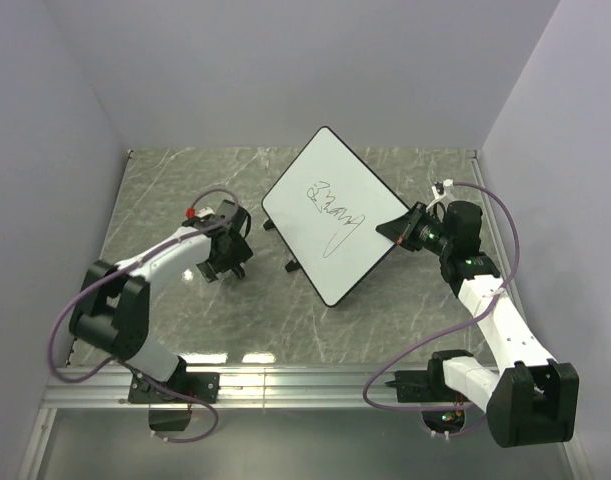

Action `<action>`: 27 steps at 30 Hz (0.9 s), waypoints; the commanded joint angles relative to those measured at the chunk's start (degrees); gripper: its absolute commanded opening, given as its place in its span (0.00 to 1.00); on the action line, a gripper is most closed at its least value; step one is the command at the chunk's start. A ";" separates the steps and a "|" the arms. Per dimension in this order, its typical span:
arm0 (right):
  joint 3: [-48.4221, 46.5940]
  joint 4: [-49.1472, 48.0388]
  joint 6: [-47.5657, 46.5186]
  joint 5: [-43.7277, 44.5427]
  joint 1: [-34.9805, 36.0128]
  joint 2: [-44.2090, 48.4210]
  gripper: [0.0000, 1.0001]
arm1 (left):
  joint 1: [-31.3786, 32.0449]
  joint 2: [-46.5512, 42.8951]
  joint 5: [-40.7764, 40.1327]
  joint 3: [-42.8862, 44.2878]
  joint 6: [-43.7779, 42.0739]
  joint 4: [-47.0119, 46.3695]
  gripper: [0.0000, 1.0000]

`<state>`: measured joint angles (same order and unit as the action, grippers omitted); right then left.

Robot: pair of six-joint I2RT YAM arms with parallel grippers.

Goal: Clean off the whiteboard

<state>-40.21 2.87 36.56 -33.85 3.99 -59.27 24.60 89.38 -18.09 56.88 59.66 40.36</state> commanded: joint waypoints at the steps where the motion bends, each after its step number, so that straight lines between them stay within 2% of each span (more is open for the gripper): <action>1: -0.75 3.28 -1.75 -1.31 0.85 0.03 0.00 | -0.17 -6.93 -2.39 0.86 0.28 3.41 0.85; 8: 0.04 1.61 -0.79 -1.75 0.93 -0.15 0.00 | -0.08 -5.89 -3.45 2.36 -0.77 3.07 0.83; 13: 0.13 2.05 -1.13 -1.75 0.93 0.20 0.00 | -0.25 -1.59 -1.34 2.44 -2.70 -1.86 0.83; 20: -0.31 3.54 -2.36 -1.40 0.93 0.64 0.00 | -0.52 4.04 -1.51 6.66 -3.67 -0.37 0.81; 23: -0.75 3.98 -2.72 -1.14 0.85 0.47 0.00 | -0.69 2.73 -0.73 5.00 -3.50 -0.28 0.78; 27: -0.40 3.63 -2.72 -1.13 0.93 0.29 0.00 | -0.96 -0.43 -0.63 1.31 -2.97 0.86 0.68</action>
<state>-40.16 2.81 36.53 -33.87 3.99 -59.27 24.01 93.12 -19.14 59.96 56.82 40.05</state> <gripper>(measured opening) 0.039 0.695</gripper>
